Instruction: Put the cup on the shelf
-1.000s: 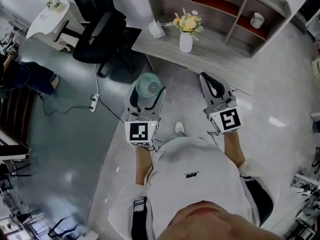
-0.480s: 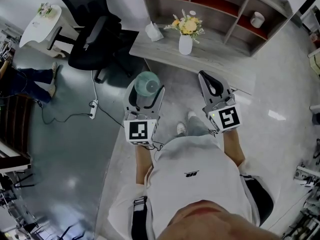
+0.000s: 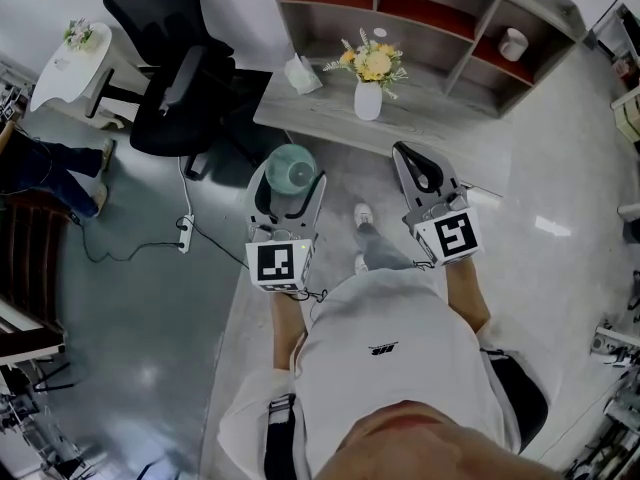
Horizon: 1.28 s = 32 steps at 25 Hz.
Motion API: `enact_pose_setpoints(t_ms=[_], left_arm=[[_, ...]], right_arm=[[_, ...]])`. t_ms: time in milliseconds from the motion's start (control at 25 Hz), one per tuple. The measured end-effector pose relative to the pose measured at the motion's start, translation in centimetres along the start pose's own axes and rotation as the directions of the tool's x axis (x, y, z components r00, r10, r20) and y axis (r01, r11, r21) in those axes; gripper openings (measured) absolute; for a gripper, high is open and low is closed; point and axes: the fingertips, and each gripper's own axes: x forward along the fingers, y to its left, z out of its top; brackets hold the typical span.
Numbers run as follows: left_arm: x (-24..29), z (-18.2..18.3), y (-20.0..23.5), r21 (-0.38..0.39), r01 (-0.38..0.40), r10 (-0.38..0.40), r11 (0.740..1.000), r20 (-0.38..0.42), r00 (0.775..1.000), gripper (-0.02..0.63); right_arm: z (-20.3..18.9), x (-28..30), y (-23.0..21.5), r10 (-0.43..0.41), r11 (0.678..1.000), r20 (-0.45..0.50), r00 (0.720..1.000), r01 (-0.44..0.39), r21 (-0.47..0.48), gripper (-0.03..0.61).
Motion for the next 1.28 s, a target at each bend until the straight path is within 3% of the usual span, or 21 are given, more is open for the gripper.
enact_pose_setpoints(t_ms=[1280], left_arm=[[16.1, -0.9, 7.8, 0.005, -0.02, 0.02, 1.0, -0.048, 0.999, 0.368]], right_arm=[[-3.2, 15.7, -9.7, 0.044, 0.998, -0.023, 0.999, -0.043, 0.048, 0.028]])
